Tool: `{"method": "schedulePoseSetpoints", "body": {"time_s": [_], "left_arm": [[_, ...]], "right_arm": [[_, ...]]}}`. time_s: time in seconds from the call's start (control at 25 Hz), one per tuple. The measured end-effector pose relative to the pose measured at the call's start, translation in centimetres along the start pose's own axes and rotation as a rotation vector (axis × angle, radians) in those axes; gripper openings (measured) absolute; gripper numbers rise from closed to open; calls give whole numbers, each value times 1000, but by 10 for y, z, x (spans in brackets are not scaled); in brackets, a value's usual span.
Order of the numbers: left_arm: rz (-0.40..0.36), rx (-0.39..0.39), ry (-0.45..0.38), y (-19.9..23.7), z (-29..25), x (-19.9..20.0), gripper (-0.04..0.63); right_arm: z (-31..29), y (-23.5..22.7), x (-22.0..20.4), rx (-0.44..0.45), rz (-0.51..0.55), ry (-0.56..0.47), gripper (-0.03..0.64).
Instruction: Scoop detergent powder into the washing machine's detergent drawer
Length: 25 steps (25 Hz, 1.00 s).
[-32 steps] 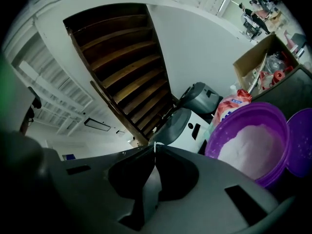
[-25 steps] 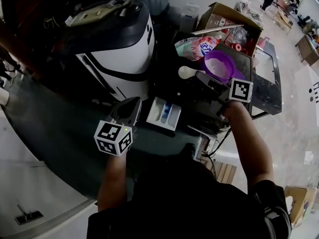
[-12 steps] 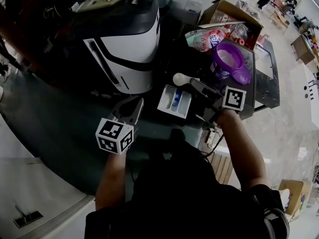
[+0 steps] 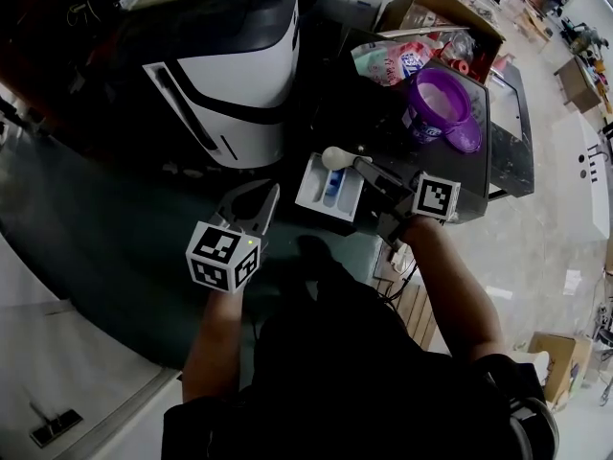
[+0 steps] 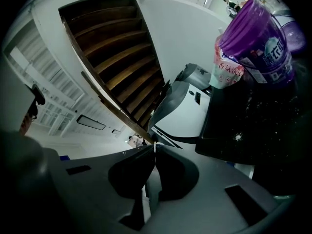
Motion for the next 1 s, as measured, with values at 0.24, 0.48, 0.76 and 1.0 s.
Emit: {"method": "schedulePoseSetpoints", "body": {"time_s": [0.24,0.48,0.76,1.0], "left_arm": [[38,2,21,11,-21,-17,8],[70,5,38,17,-36,-32,8],[100,-5,64,24,-53,-52,8],[132,-11,76,23,-61,-66,8]], "right_arm": [[-10,-24,-10,-33,0,26,20],[-17,-51,-30,-107,4,92,20],[-32,-74,-45,-175,81,154,20],[-38,-89,-62,-234,178,235,20]]}}
Point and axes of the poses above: the fingertips, and each gripper's own axes: z backward along the fingers, y to its left, x out of its top, the point moved 2 cm from there along z, backward along the fingers
